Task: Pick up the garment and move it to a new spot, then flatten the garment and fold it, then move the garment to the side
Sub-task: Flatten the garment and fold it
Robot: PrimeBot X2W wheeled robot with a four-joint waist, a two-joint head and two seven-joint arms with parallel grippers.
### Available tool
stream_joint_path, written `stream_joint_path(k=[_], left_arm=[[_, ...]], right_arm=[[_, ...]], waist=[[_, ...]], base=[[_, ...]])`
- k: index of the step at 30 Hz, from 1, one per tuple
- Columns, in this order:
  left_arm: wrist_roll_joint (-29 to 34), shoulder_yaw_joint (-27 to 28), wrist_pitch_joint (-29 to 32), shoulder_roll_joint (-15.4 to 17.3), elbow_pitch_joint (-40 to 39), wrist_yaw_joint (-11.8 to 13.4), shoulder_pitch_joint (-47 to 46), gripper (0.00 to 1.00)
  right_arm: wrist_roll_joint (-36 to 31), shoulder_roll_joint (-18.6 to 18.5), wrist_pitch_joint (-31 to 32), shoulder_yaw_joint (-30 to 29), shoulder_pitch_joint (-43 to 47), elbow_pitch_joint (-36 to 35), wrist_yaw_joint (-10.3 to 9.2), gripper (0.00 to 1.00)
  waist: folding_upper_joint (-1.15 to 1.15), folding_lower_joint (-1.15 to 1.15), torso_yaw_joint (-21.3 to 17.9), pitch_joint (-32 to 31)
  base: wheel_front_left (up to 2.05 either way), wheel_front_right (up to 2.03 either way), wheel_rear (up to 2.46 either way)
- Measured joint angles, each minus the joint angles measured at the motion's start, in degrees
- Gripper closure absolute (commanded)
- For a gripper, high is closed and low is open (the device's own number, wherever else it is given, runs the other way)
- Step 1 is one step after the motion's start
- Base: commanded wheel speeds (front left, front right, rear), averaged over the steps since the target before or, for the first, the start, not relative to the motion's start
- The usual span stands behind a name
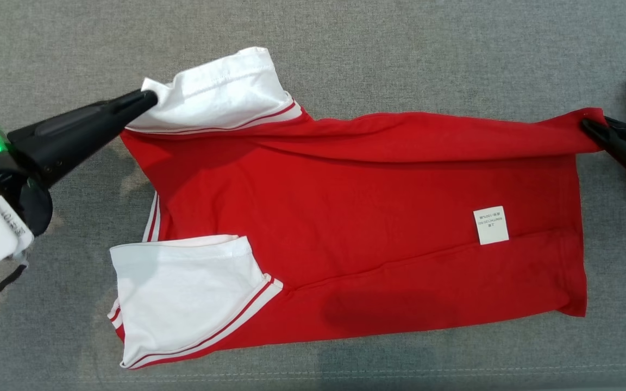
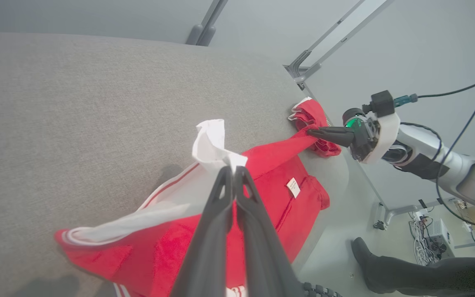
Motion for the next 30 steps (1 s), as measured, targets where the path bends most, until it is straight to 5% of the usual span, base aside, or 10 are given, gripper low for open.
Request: stream_joint_path(k=[6, 15, 16, 18, 19, 21, 22, 24, 30], left_arm=[[-1.9, 4.1, -3.3, 1.5, -5.4, 0.5, 7.8, 1.0], [-3.5, 10.4, -9.2, 1.6, -10.3, 0.5, 21.9, 1.0], [-3.5, 10.8, -9.7, 1.5, -10.6, 0.5, 23.3, 1.0], [-3.5, 11.9, -10.9, 1.1, -11.1, 0.5, 26.3, 1.0], [-3.5, 12.2, -11.4, 0.9, -11.3, 0.4, 27.7, 1.0], [-3.5, 13.0, -13.1, -0.4, -11.5, -0.1, 31.8, 1.0], [-3.5, 13.0, -13.6, -0.8, -11.4, -0.2, 33.0, 0.57], [-3.3, 13.1, -14.5, -1.5, -11.1, -0.8, 34.8, 0.05], [-3.2, 13.2, -16.6, -3.5, -8.8, -2.1, 38.6, 0.0]], right_arm=[[-9.3, 5.7, -7.7, -6.6, 10.2, 2.5, -0.01, 1.0], [-18.6, 14.2, -10.7, -14.2, 24.4, 3.2, -0.01, 1.0], [-19.0, 15.1, -11.0, -15.0, 25.3, 3.2, -0.01, 0.92], [-20.0, 16.4, -11.2, -16.5, 26.7, 3.1, -0.01, 0.57], [-20.0, 17.0, -11.6, -17.4, 27.4, 2.8, -0.01, 0.05], [-20.1, 17.4, -11.6, -19.1, 29.8, 2.0, -0.01, 0.0], [-20.0, 17.4, -11.7, -19.3, 30.5, 1.3, -0.01, 0.0], [-20.0, 17.1, -12.3, -20.0, 32.0, 0.0, 0.0, 0.0], [-18.8, 15.5, -14.1, -22.3, 36.1, -3.0, -0.01, 0.0]], waist=[[0.0, 0.0, 0.2, -0.7], [0.0, 0.0, -0.1, -0.8], [0.0, 0.0, -0.2, -0.9], [0.0, 0.0, -0.3, -0.9], [0.0, 0.0, -0.3, -0.9], [0.0, 0.0, -0.1, -0.9], [0.0, 0.0, 0.0, -0.9], [0.0, 0.0, 0.3, -1.0], [0.0, 0.0, 0.7, -1.5]], base=[[0.0, 0.0, 0.0], [0.0, 0.0, 0.0], [0.0, 0.0, 0.0], [0.0, 0.0, 0.0], [0.0, 0.0, 0.0], [0.0, 0.0, 0.0], [0.0, 0.0, 0.0], [0.0, 0.0, 0.0], [0.0, 0.0, 0.0]])
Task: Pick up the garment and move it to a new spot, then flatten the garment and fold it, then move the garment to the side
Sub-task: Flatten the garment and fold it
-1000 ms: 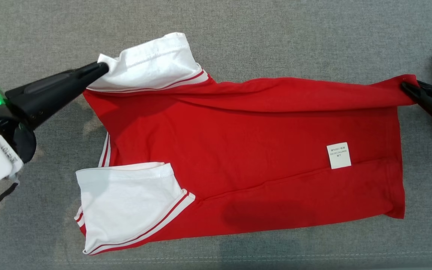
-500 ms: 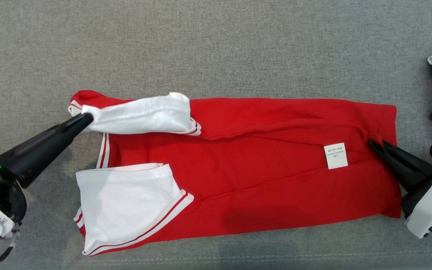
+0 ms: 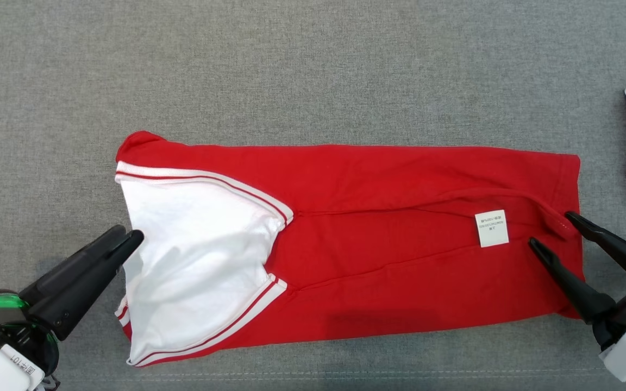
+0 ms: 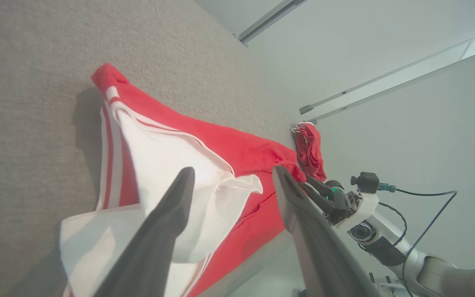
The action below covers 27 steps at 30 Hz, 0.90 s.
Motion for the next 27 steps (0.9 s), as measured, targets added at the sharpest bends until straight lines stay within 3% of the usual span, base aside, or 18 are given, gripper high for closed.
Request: stream_joint_path(k=[7, 11, 13, 18, 23, 26, 27], left_arm=[[3.0, 0.5, -3.7, -1.8, 3.0, -0.6, 5.0, 0.0], [9.2, 2.1, -8.5, -2.4, 3.7, -0.9, 6.9, 0.0], [14.0, 2.9, -11.3, -2.4, 3.9, -0.9, 7.4, 0.0], [25.0, 3.5, -18.1, -4.2, 4.8, 2.3, 7.4, 0.0], [35.8, 2.5, -24.8, -7.4, 6.0, 8.3, 5.4, 0.0], [39.1, 1.8, -27.0, -9.7, 7.0, 11.9, 3.7, 0.0], [39.1, 1.8, -27.0, -9.7, 7.0, 11.9, 3.7, 0.0]], right_arm=[[4.9, -2.9, -3.0, -2.3, 7.4, -3.0, 0.0, 0.0], [6.7, -1.5, -7.0, -9.4, 10.6, -1.9, 0.0, 0.0], [6.3, 0.7, -7.8, -13.1, 11.2, -0.8, 0.0, 0.0], [1.4, 9.0, -6.8, -17.8, 10.4, 1.6, 0.0, 0.0], [-4.9, 18.5, -4.7, -21.0, 5.5, 5.3, 0.0, 0.0], [-7.8, 22.8, -3.7, -20.6, 2.9, 8.0, 0.0, 0.0], [-7.8, 22.8, -3.7, -20.6, 2.9, 8.0, 0.0, 0.0]], waist=[[0.0, 0.0, 0.1, -2.1], [0.0, 0.0, 0.2, -3.9], [0.0, 0.0, 0.3, -4.9], [0.0, 0.0, 0.5, -8.0], [0.0, 0.0, 0.7, -11.3], [0.0, 0.0, 0.7, -13.1], [0.0, 0.0, 0.7, -13.1]], base=[[0.0, 0.0, 0.0], [0.0, 0.0, 0.0], [0.0, 0.0, 0.0], [0.0, 0.0, 0.0], [0.0, 0.0, 0.0], [0.0, 0.0, 0.0], [0.0, 0.0, 0.0]])
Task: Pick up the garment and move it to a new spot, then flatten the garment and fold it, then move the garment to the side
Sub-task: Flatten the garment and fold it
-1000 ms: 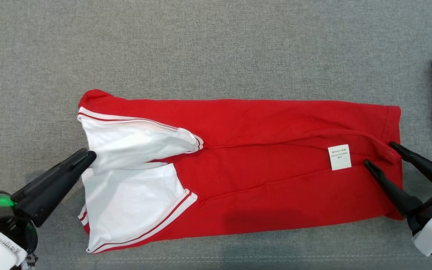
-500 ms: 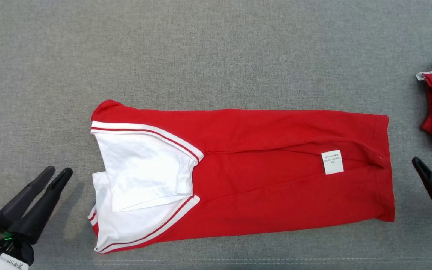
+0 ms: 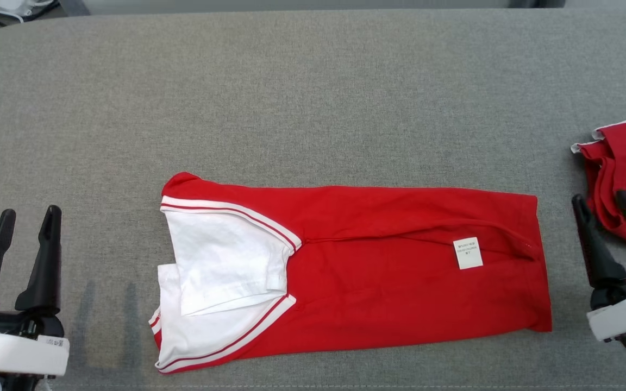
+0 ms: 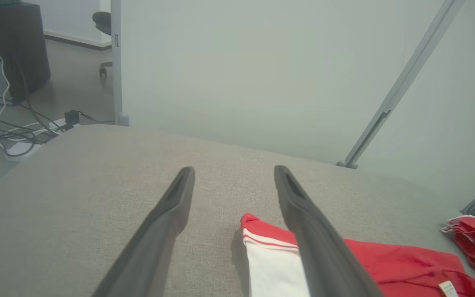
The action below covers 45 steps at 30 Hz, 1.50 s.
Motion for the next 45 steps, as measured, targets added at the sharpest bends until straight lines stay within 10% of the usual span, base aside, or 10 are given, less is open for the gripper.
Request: stream_joint_path(k=[11, 45], left_arm=[[12.2, -7.2, -5.1, -6.3, 4.8, 10.0, -2.7, 0.0], [16.2, -14.7, -7.4, -10.3, 7.7, 11.6, -1.4, 0.0]], right_arm=[[-3.6, 4.6, 0.0, 2.7, -2.4, 12.8, 0.0, 0.0], [6.4, 1.9, 8.4, 14.5, -15.3, 42.6, 0.0, 0.0]], waist=[[0.0, 0.0, -0.3, -4.5], [0.0, 0.0, 6.0, -6.9]], base=[[0.0, 0.0, 0.0], [0.0, 0.0, 0.0]])
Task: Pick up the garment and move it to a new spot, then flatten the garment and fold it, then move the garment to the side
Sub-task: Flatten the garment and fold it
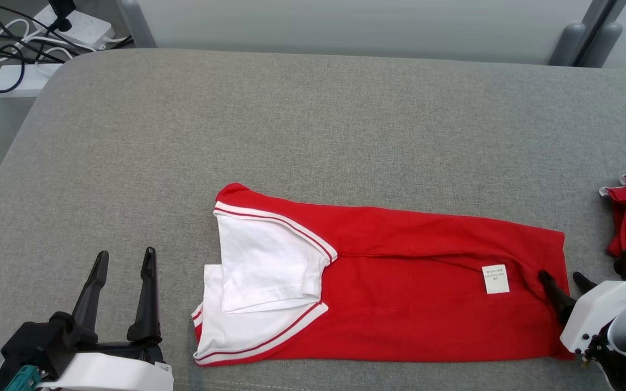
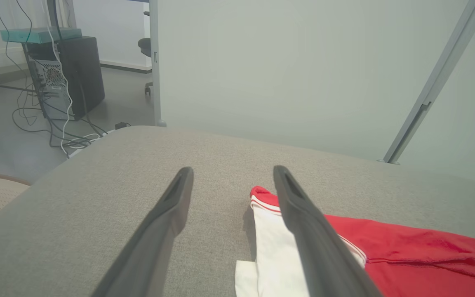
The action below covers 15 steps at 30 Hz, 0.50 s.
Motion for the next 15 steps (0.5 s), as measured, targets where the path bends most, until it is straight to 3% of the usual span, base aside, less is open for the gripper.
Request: stream_joint_path(k=[10, 15], left_arm=[[-0.1, 0.4, -0.6, -0.2, -0.2, 0.0, -0.5, 0.0], [-0.1, 0.3, -1.1, -0.4, -0.1, -0.1, -1.3, 0.0]], right_arm=[[8.0, -5.4, 8.8, 5.0, 4.4, -12.8, -0.42, 0.0], [8.9, -5.9, 10.6, 4.9, 6.2, -16.9, -0.42, 0.0]], waist=[[0.0, 0.0, -1.2, 1.4], [0.0, 0.0, -2.0, 2.1]], base=[[0.0, 0.0, 0.0], [0.0, 0.0, 0.0]])
